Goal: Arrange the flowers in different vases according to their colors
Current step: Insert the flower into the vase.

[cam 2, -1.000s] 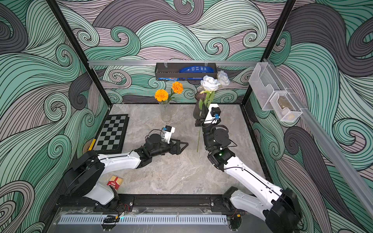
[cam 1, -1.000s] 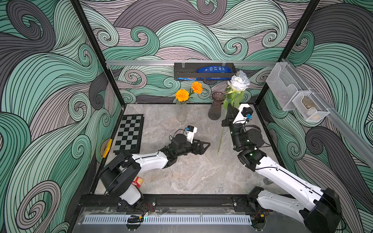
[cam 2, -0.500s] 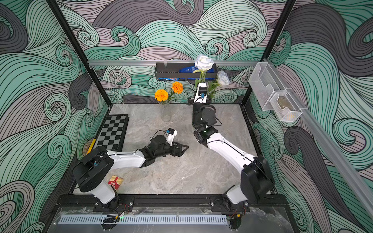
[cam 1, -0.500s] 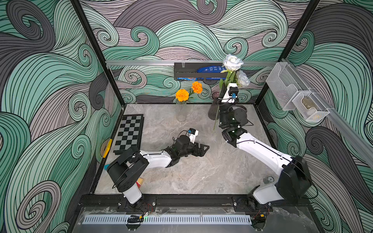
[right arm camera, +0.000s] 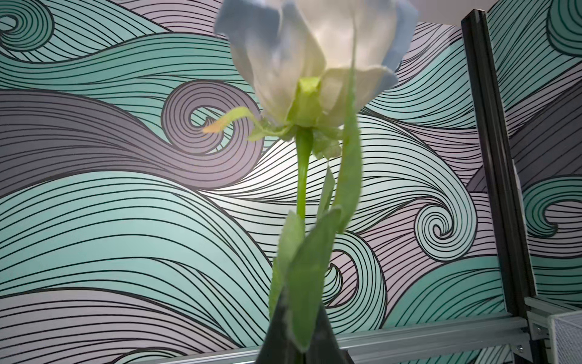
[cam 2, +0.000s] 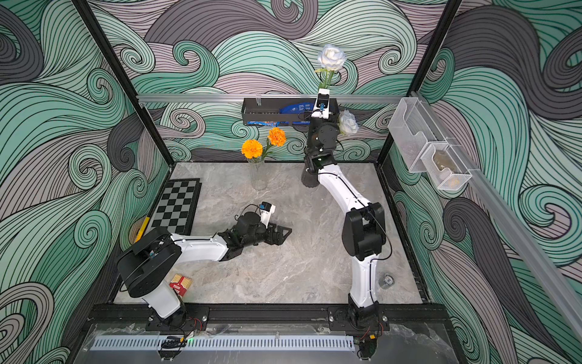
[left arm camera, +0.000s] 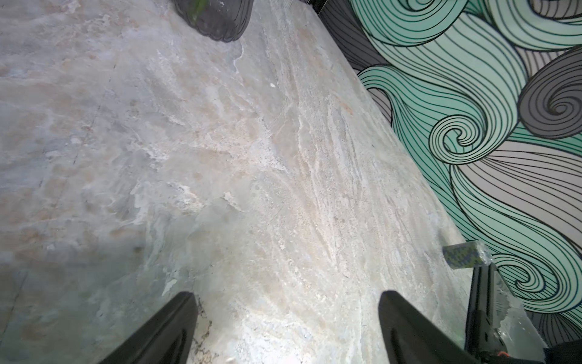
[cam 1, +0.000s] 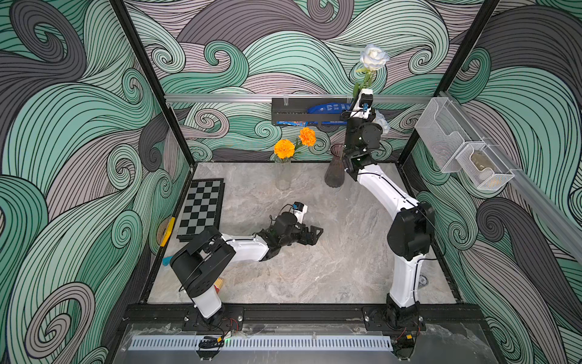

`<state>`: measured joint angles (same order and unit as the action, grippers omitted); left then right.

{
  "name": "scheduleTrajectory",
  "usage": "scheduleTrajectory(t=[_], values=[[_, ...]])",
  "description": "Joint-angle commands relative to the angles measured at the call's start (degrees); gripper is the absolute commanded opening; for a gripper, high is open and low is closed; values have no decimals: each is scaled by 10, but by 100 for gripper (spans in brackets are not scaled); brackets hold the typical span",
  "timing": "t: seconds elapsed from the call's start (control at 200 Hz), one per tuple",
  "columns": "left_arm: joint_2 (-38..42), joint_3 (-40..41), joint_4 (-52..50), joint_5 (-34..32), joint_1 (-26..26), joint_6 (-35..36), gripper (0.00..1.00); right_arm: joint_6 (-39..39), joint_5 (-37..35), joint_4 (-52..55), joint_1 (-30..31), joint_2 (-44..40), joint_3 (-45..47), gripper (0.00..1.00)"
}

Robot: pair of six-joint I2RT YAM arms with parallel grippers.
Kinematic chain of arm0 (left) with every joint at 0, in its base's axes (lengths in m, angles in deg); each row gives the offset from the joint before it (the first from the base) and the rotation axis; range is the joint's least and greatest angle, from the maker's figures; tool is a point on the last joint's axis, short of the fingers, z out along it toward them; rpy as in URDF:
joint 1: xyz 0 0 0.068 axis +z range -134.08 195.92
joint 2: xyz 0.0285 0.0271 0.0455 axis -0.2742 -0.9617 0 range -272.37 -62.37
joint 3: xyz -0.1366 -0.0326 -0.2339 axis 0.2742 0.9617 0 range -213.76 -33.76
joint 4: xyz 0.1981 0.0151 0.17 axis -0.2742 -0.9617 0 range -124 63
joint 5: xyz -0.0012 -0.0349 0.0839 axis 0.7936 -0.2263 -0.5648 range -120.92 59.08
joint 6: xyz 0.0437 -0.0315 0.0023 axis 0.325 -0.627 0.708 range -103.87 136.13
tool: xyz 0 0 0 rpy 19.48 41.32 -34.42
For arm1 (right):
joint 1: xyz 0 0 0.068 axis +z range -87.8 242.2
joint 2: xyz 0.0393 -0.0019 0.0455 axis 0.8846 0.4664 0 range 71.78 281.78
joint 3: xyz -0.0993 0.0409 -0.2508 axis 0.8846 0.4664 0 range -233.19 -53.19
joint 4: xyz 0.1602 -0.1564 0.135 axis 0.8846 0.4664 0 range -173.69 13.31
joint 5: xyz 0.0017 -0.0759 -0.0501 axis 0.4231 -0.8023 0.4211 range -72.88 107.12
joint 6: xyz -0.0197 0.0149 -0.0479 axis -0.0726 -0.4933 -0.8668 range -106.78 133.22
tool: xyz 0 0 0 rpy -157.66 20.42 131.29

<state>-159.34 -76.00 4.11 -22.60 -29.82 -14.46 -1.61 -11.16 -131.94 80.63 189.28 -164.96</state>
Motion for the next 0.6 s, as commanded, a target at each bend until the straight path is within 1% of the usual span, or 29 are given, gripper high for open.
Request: scheduleTrajectory(t=[0.0, 0.175, 0.335, 0.38, 0.44, 0.48, 0.51, 0.53, 0.595], values=[[-14, -17, 2, 20, 7, -1, 93, 24, 42, 29, -18, 38, -51, 0], [-19, -21, 3, 29, 9, -3, 93, 45, 58, 12, -35, 91, -83, 0], [-18, -19, 3, 23, 13, -1, 93, 66, 62, 9, -38, 103, -45, 0], [-19, -19, 2, 23, 13, -2, 93, 76, 65, 8, -38, 98, -23, 7], [-18, -18, 3, 25, 13, -4, 93, 87, 63, -11, -35, 87, 18, 19], [-18, -17, 6, 27, 13, -5, 93, 93, 62, -26, -34, 79, 43, 29], [-18, -16, 7, 27, 13, -6, 93, 98, 61, -38, -33, 75, 59, 39], [-18, -15, 8, 26, 13, -7, 93, 101, 59, -40, -33, 72, 66, 43], [-19, -14, 11, 22, 13, -8, 93, 111, 56, -31, -32, 62, 82, 48]])
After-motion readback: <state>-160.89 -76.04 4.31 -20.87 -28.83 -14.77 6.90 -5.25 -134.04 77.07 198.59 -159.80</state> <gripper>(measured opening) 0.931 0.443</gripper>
